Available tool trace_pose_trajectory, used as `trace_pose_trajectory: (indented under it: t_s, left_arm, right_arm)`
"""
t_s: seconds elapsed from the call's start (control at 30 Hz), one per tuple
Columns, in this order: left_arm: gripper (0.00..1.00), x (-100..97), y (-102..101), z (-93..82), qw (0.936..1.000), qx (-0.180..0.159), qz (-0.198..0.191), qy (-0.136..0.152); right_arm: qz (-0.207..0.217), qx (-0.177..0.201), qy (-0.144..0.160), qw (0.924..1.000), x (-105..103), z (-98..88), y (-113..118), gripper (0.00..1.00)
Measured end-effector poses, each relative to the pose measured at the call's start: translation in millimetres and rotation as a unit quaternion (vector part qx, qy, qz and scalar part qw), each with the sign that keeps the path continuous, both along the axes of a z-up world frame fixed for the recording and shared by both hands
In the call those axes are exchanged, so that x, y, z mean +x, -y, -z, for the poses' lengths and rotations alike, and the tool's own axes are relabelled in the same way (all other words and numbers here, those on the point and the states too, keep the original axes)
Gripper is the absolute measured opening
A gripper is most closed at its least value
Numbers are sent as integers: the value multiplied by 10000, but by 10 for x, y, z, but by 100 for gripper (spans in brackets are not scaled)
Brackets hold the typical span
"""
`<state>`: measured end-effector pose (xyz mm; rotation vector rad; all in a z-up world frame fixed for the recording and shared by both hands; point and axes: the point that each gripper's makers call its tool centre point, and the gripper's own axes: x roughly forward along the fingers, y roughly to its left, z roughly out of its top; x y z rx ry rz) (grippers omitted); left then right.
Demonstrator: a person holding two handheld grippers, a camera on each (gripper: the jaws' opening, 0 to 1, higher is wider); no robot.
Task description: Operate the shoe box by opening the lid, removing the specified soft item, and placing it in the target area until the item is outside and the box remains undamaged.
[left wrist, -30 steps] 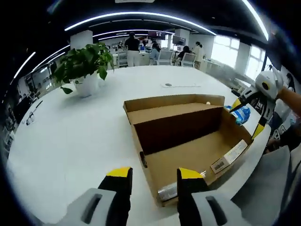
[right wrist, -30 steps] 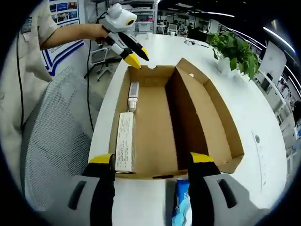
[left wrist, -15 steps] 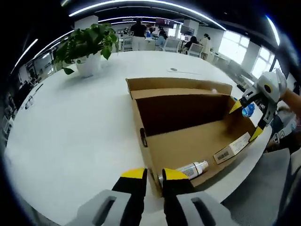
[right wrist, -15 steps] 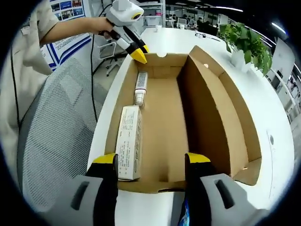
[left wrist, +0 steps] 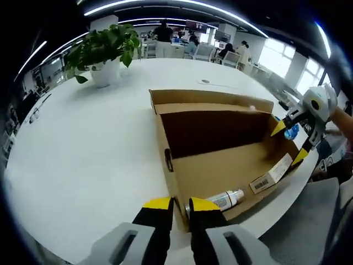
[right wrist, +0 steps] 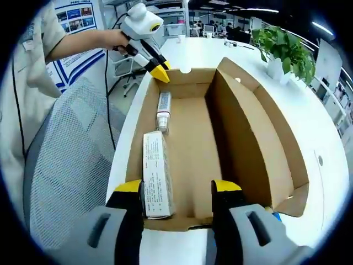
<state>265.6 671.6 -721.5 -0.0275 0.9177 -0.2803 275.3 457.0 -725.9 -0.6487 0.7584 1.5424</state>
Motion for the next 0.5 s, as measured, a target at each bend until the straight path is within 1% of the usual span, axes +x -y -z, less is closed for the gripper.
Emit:
trace_pose_trajectory:
  t_s: [0.13,0.2,0.27,0.4,0.5]
  left_arm:
    - [11,-2,2,2,10000,-3,3,-11]
    - [11,-4,3,2,10000,3,6,-6]
    - [11,-4,1,4,10000,7,8,-4]
    - [11,-2,1,8,10000,13,20,-26]
    - [11,-3,0,9,10000,12,23,-30]
  right_arm:
    - [-71,-83,2,9999,-66,107,-43,36]
    - [24,-121,-122,9998,-94,142,-58,29]
    - [11,-140,-98,9999,-108,166,-65,21]
    - [55,-163,-85,9998,-106,166,-67,20]
    - [76,-191,-70,9998,-100,159,-61,17]
